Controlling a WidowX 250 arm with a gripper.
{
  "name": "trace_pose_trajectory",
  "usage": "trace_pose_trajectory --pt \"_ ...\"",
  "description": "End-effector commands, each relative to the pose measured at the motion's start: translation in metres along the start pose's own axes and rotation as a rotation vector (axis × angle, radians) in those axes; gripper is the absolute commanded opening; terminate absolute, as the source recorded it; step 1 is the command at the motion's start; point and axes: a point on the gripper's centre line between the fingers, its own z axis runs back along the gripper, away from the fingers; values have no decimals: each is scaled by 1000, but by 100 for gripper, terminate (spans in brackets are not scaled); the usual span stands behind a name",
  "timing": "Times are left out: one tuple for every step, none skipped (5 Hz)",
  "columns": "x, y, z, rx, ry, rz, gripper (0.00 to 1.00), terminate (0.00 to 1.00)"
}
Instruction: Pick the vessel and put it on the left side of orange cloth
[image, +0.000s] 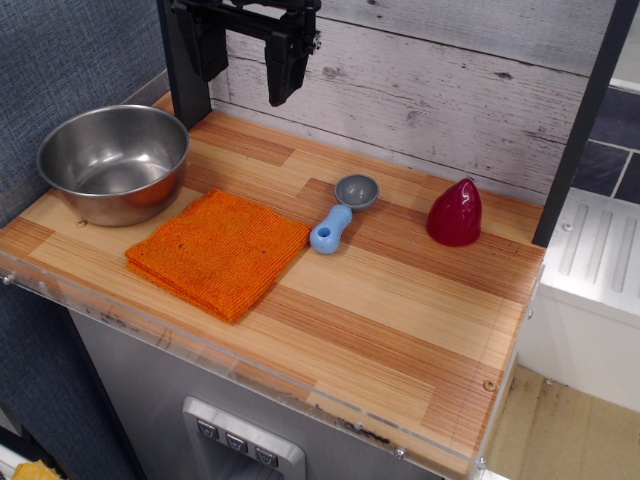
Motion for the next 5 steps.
trace_pose_trajectory --pt "-11 4 22 10 -43 -9 100 0" --pt "-11 4 22 10 -43 -9 100 0" --pt "-11 4 22 10 -43 -9 100 0" --pt "-11 4 22 10 -43 -9 100 0" --pt "-11 4 22 10 -43 -9 100 100"
